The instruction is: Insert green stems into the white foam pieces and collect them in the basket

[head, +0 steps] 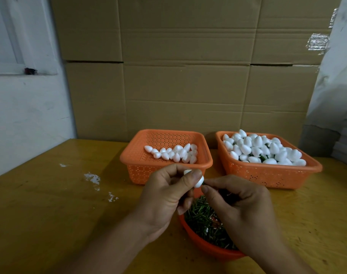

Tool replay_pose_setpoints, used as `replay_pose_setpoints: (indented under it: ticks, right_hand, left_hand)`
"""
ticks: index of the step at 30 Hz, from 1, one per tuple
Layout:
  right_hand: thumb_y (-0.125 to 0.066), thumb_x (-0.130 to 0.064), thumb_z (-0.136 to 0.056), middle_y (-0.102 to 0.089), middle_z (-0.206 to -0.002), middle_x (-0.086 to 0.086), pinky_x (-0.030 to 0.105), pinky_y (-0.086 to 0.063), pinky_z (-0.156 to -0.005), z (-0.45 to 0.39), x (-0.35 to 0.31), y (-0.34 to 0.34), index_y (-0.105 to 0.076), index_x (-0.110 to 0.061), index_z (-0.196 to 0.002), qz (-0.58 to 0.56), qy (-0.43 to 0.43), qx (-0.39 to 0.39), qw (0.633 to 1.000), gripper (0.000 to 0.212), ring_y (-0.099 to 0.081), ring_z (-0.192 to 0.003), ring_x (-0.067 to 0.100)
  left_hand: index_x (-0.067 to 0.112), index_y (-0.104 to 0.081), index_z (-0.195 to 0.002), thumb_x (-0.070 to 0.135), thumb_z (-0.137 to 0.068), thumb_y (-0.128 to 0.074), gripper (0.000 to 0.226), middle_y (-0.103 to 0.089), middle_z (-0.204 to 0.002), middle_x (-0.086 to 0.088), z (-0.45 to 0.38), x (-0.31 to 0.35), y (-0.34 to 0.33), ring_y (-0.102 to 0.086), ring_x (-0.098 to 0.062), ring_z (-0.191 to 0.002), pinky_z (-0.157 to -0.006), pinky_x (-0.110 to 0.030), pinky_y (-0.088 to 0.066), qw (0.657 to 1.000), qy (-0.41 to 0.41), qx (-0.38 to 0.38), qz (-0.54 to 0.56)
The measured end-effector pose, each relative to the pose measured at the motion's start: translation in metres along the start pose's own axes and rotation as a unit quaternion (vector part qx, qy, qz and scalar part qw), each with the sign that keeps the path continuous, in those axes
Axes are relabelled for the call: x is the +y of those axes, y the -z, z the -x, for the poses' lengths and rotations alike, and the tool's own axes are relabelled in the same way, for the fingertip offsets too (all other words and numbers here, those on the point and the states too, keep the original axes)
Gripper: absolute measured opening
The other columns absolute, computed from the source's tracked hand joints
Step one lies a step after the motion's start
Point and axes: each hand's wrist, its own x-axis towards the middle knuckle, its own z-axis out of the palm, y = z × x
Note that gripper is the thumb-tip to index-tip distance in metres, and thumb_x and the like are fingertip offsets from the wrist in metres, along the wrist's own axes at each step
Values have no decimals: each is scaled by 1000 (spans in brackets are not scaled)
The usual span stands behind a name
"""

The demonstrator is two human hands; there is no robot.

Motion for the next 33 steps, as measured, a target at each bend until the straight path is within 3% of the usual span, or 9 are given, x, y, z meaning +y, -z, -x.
replay_pose_setpoints:
  ticks: [4, 9, 12, 20, 25, 27, 30, 33]
  right_hand:
    - [-77, -19, -83, -71, -72, -10, 27, -49, -50, 0, 1, 0, -79, -38, -89, 12, -17, -18, 1000, 20, -64, -61, 14]
    - [-78, -18, -83, -72, -66, -14, 10, -42, -46, 1, 0, -2, -77, -35, -82, -32, -52, -24, 998, 17, -63, -51, 3]
    - [-79, -22, -82, -72, -67, -14, 12, -44, -46, 2, -1, -3, -76, -37, -83, -43, -65, -25, 997, 15, -65, -53, 5]
    - [-74, -37, -78, -71, -62, -10, 11, -41, -44, 3, -2, -6, -76, -38, -79, -95, -72, -20, 993, 2, -60, -47, 3]
    - [-74, -34, -79, -71, -62, -9, 13, -43, -45, 3, -5, -7, -77, -35, -78, -134, -72, -29, 988, 4, -62, -48, 2]
    - [-74, -36, -77, -72, -62, -5, 16, -43, -46, 2, -5, -7, -78, -33, -78, -138, -93, -27, 986, 5, -60, -48, 3]
    - [-77, -28, -78, -72, -62, -1, 13, -41, -46, -3, -5, -4, -79, -24, -76, -131, -108, -22, 985, 5, -57, -47, 1]
    - [-78, -15, -81, -71, -61, 0, 9, -39, -44, -14, -1, 6, -78, -19, -74, -109, -135, 6, 985, 8, -55, -45, -2]
  left_hand:
    - [20, -74, -84, 35, -81, -78, 16, -54, -58, -4, 0, -3, 0, -50, -11, -49, -44, -20, -38, 997, -42, 17, -57]
    - [16, -77, -95, 33, -83, -76, 21, -58, -61, 0, 1, -2, -1, -53, -10, -57, -50, -20, -42, 996, -56, -14, -66]
    - [17, -76, -94, 40, -81, -74, 27, -59, -61, 4, 2, -3, -1, -53, -9, -56, -51, -20, -43, 993, -74, -8, -91]
    - [27, -69, -84, 35, -94, -65, 14, -58, -61, 14, 4, 0, -4, -54, 1, -57, -56, -12, -42, 973, -145, -20, -178]
    - [34, -68, -81, 33, -95, -65, 15, -61, -63, 21, 5, 1, -5, -59, 5, -60, -58, -8, -44, 968, -161, -25, -189]
    - [27, -69, -85, 35, -95, -66, 13, -60, -62, 21, 5, 2, -5, -57, 5, -57, -56, -9, -43, 972, -154, -24, -178]
    - [18, -68, -98, 44, -95, -58, 28, -56, -61, 21, 4, 3, -5, -51, 5, -55, -55, -9, -39, 972, -149, -23, -183]
    - [29, -68, -106, 58, -94, -45, 39, -47, -57, 7, 7, 3, -5, -43, -6, -53, -49, -22, -32, 967, -145, -17, -207]
